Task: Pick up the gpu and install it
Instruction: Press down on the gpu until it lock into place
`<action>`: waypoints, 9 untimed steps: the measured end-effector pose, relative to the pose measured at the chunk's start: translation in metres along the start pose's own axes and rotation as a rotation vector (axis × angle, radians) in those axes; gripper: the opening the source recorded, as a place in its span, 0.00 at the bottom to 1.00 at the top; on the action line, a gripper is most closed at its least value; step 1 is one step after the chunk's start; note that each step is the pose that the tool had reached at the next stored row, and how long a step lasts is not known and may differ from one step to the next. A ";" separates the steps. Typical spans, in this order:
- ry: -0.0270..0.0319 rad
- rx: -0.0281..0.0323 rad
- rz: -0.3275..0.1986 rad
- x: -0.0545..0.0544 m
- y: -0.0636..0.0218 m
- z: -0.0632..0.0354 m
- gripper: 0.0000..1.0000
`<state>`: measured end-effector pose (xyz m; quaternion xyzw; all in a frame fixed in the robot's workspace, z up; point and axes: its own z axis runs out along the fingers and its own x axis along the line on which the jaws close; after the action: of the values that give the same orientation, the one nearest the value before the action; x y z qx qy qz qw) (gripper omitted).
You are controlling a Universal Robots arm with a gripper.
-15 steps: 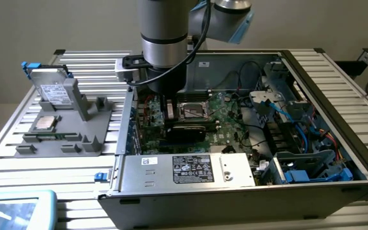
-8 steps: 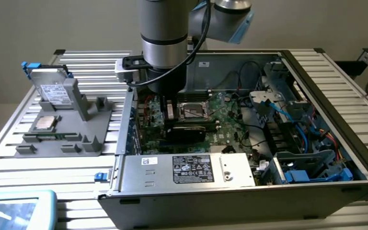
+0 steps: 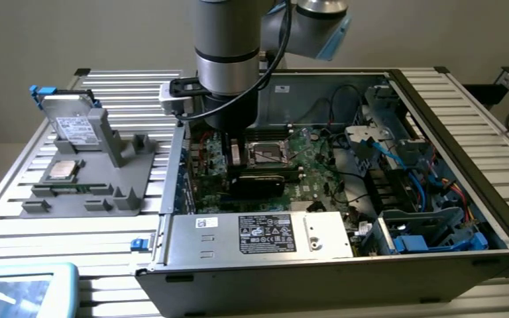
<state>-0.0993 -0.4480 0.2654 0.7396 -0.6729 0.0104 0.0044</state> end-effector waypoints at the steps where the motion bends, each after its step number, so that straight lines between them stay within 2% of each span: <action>1: 0.0000 0.0001 0.000 0.000 0.0000 0.0000 0.11; 3: -0.0017 0.0003 0.000 0.000 0.0002 -0.0018 0.11; 6: -0.0001 0.0000 0.000 0.000 0.0000 -0.0127 0.11; 9: 0.0000 0.0000 0.000 0.001 -0.0021 -0.0164 0.11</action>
<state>-0.0973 -0.4479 0.2818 0.7396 -0.6730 0.0104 0.0044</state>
